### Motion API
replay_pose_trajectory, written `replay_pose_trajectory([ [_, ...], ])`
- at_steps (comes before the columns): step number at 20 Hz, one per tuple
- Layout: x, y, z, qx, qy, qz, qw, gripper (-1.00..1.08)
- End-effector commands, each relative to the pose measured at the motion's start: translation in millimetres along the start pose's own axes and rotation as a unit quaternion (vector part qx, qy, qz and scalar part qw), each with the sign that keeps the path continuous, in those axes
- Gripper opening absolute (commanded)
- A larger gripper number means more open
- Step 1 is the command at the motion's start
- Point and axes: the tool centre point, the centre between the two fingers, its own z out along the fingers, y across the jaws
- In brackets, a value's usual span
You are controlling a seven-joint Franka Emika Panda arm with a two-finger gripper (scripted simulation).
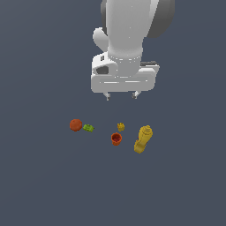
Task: Pick up a designated object from a clutter of objects.
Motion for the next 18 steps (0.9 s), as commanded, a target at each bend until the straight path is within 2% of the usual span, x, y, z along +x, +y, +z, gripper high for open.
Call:
replay_pose_trajectory([
  [1,0.0,0.0,0.0,0.000,0.000,0.000,1.0000,1.00],
  [9,9.8,5.0,2.3,-0.011,0.007,0.004,0.9999,1.00],
  [18,10.5,7.6,6.0,-0.011,0.007,-0.004,0.9999,1.00],
])
